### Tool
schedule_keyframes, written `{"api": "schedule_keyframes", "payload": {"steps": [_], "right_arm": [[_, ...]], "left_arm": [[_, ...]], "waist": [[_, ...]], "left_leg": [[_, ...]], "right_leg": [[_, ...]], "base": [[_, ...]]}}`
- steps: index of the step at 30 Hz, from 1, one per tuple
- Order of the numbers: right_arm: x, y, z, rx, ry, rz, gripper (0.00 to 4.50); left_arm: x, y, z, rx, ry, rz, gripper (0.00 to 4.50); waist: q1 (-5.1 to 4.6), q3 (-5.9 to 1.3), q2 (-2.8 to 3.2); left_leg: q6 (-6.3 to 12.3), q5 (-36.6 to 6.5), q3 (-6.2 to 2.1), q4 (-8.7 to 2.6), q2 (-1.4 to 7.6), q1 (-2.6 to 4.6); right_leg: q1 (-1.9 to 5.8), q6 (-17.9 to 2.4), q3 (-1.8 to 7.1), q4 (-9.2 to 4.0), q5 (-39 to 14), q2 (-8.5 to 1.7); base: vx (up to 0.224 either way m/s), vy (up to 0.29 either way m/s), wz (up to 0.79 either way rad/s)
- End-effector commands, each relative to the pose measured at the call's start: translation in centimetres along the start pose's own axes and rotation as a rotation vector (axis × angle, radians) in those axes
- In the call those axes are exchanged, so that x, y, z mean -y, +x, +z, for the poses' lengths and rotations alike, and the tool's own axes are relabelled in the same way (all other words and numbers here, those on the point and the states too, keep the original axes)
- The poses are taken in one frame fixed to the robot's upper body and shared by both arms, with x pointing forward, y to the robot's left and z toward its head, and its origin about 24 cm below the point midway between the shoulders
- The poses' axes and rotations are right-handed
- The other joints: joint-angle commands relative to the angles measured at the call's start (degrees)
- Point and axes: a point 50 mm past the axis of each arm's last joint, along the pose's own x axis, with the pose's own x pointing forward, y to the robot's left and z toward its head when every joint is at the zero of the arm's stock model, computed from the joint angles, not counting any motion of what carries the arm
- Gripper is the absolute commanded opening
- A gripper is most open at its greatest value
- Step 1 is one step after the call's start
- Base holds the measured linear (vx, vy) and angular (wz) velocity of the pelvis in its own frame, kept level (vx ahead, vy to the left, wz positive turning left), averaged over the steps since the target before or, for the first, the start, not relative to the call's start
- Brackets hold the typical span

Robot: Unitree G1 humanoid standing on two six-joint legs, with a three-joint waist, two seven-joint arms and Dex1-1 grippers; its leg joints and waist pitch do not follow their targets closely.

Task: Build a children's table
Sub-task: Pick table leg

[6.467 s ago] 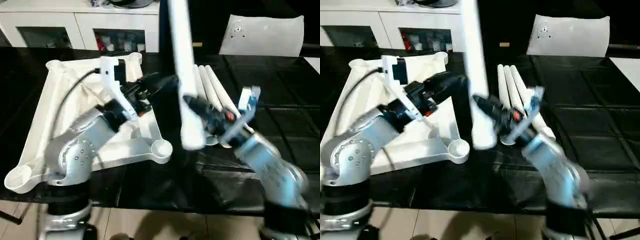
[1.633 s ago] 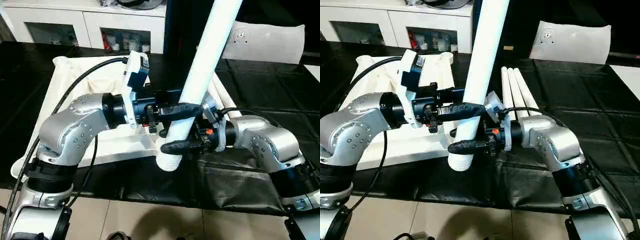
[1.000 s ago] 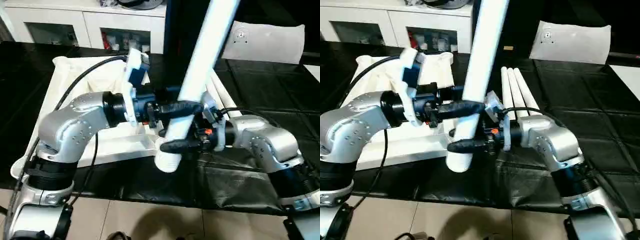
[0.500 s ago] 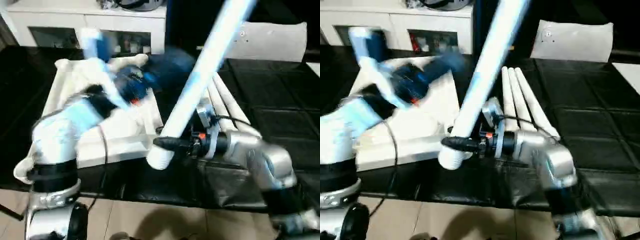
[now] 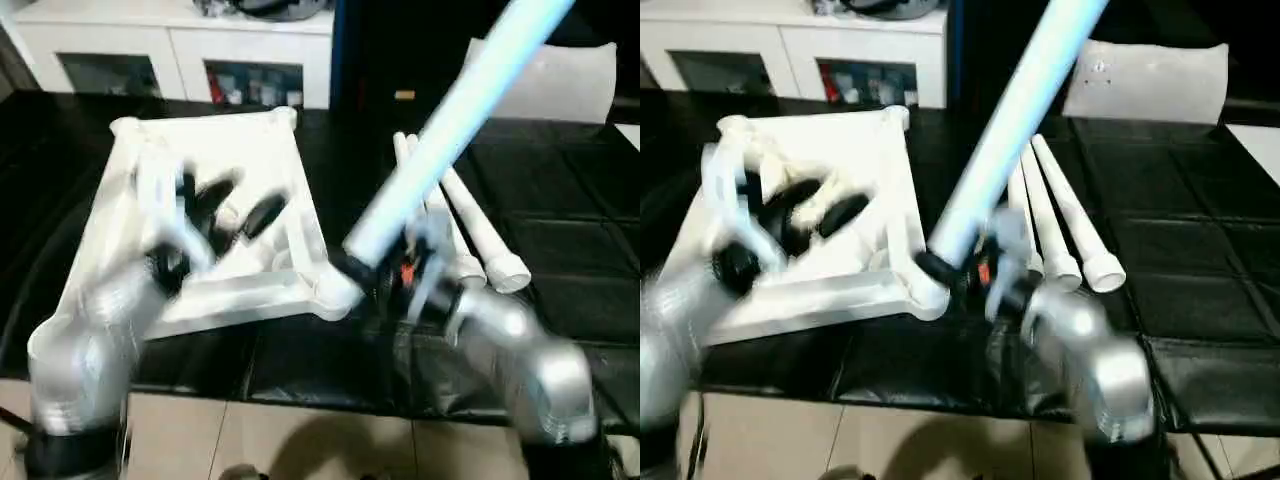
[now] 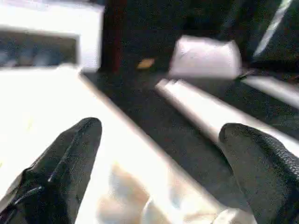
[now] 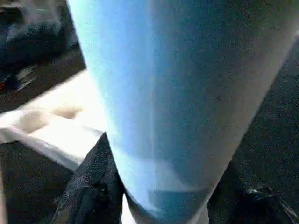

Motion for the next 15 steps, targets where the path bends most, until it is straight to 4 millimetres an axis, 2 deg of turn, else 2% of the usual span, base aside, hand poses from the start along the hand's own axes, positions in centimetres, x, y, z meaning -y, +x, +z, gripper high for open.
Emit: {"api": "schedule_keyframes", "payload": {"steps": [1, 3, 6, 7, 8, 9, 13, 14, 15], "right_arm": [[0.0, -0.4, 1.0, 0.058, -0.051, -0.074, 1.92], [0.2, -0.6, 0.9, 0.093, -0.04, -0.134, 1.92], [0.8, -1.1, 1.1, 0.164, -0.101, -0.251, 1.92], [0.7, -1.1, 0.7, 0.136, -0.093, -0.237, 1.92], [0.7, -1.1, 0.6, 0.125, -0.089, -0.231, 1.92], [0.4, -1.1, 0.0, 0.078, -0.044, -0.207, 1.92], [0.3, -1.1, -0.2, 0.079, 0.004, -0.19, 1.92], [0.4, -1.0, -0.2, 0.087, 0.006, -0.181, 1.92], [0.4, -1.0, -0.2, 0.094, 0.004, -0.172, 1.92]], "left_arm": [[0.3, -0.5, -0.2, 0.008, 0.081, 0.057, 4.5], [0.5, -0.8, -1.0, -0.005, 0.082, 0.086, 4.5], [0.7, -1.1, -1.7, 0.006, 0.075, 0.149, 4.5], [0.8, -1.0, -1.8, 0.003, 0.085, 0.143, 4.5], [0.9, -1.0, -1.8, 0.002, 0.087, 0.141, 4.5], [1.4, -0.9, -2.1, -0.015, 0.133, 0.09, 4.5], [2.0, -0.9, -2.5, -0.059, 0.172, -0.045, 4.5], [2.0, -0.9, -2.7, -0.082, 0.193, -0.103, 4.5], [1.8, -0.9, -3.0, -0.113, 0.207, -0.166, 4.5]], "waist": [[-0.12, -3.56, 0.16], [-0.27, -3.45, 0.46], [-0.29, -3.41, 0.28], [-0.28, -3.38, -0.12], [-0.26, -3.44, 0.02], [-0.22, -3.39, 0.03], [-0.29, -3.39, -0.08], [-0.24, -3.51, -0.44], [-0.26, -3.47, -0.38]], "left_leg": [[-1.66, -9.49, 0.91, -4.13, 0.56, -0.19], [-1.58, -10.86, 0.9, -4.26, 0.56, -0.15], [-1.9, -11.69, 0.96, -4.2, 0.6, -0.13], [-1.78, -11.7, 0.92, -4.31, 0.6, -0.25], [-1.73, -11.44, 0.81, -4.32, 0.55, -0.25], [-1.5, -11.27, 0.77, -4.31, 0.49, -0.22], [-1.35, -11.82, 0.78, -4.35, 0.43, -0.19], [-1.21, -10.9, 0.74, -4.37, 0.43, -0.24], [-1.15, -10.65, 0.83, -4.39, 0.41, -0.23]], "right_leg": [[2.91, -5.7, 2.09, -5.22, -15.02, -3.82], [2.58, -4.81, 2.22, -5.4, -17.07, -3.86], [2.38, -4.31, 2.3, -5.66, -17.67, -3.9], [2.49, -4.08, 2.26, -5.57, -17.42, -3.84], [2.65, -4.02, 2.26, -5.35, -16.74, -3.76], [2.57, -3.83, 2.28, -5.33, -15.83, -3.67], [2.41, -3.44, 2.39, -5.44, -16.7, -3.85], [2.48, -3.52, 2.42, -5.14, -16.08, -3.91], [2.35, -3.62, 2.43, -5.26, -15.87, -3.85]], "base": [[0.0, 0.0, 0.0], [0.0, 0.0, 0.0], [0.0, 0.0, 0.0], [0.0, 0.0, 0.0], [0.0, 0.0, 0.0], [0.0, 0.0, 0.0], [0.0, 0.0, 0.0], [0.0, 0.0, 0.0], [0.0, 0.0, 0.0]]}}
